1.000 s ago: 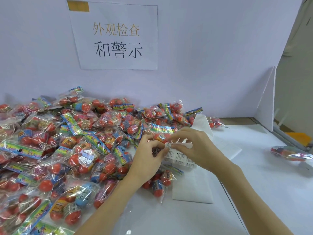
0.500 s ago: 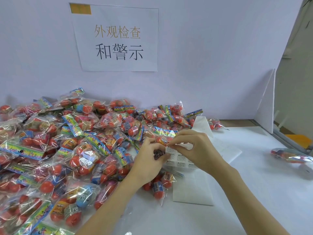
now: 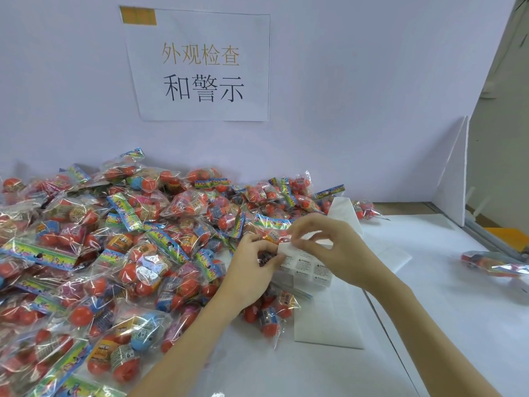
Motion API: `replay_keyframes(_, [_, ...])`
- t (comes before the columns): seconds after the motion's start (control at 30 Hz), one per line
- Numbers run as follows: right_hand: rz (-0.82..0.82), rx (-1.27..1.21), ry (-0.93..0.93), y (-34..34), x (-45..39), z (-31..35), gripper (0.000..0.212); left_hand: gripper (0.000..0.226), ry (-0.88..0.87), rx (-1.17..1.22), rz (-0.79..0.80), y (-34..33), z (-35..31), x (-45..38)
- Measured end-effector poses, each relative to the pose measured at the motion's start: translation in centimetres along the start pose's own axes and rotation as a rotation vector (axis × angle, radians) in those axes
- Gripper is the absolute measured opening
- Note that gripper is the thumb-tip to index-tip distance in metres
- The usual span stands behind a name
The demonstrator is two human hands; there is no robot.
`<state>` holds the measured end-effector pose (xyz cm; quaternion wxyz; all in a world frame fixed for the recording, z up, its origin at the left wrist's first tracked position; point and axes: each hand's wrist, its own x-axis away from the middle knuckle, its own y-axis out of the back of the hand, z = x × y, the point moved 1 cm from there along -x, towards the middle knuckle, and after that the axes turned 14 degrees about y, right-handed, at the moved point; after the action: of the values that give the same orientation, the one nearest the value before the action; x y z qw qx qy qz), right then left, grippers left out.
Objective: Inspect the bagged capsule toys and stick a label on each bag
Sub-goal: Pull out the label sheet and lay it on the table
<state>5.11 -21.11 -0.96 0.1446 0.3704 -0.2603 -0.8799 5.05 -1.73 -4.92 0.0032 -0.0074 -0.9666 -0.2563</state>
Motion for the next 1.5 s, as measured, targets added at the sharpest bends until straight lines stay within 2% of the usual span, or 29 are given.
replay_keyframes(0.13, [-0.281, -0.193, -0.052, 1.1, -0.3, 0.2, 0.007, 0.009, -0.029, 0.091, -0.019, 0.1, -0.2, 0.3])
replay_keyframes(0.23, [-0.361, -0.230, -0.075, 1.4, -0.2, 0.1, 0.015, 0.016, -0.108, 0.256, -0.153, 0.4, -0.5, 0.6])
replay_keyframes(0.3, [-0.342, -0.234, -0.088, 1.3, -0.2, 0.2, 0.017, 0.023, -0.156, 0.305, -0.257, 1.0, -0.9, 0.8])
replay_keyframes(0.37, [-0.306, -0.241, -0.090, 1.0, -0.2, 0.6, 0.019, 0.024, -0.181, 0.367, -0.273, 1.5, -1.1, 0.9])
replay_keyframes(0.5, [-0.211, -0.259, -0.083, 0.5, -0.1, 1.3, 0.019, 0.023, -0.194, 0.505, -0.164, 1.6, -1.2, 0.8])
replay_keyframes(0.6, [-0.180, -0.265, -0.069, 0.0, -0.1, 1.6, 0.022, 0.034, -0.250, 0.553, -0.090, 1.4, -1.3, 0.8])
replay_keyframes(0.73, [-0.193, -0.262, -0.053, -0.5, -0.3, 1.2, 0.038, 0.056, -0.340, 0.461, -0.063, 1.2, -1.3, 0.8])
replay_keyframes(0.83, [-0.207, -0.253, -0.071, -1.0, -0.3, 0.7, 0.042, 0.063, -0.348, 0.458, -0.027, 1.1, -1.1, 0.7])
replay_keyframes(1.17, [-0.199, -0.192, -0.078, -1.4, -0.2, 0.1, 0.048, 0.050, -0.309, 0.489, 0.043, 0.6, -0.7, 0.7])
replay_keyframes(1.5, [-0.182, -0.183, -0.052, -1.6, -0.2, 0.8, 0.051, 0.039, -0.387, 0.484, -0.045, 0.6, -0.4, 0.2])
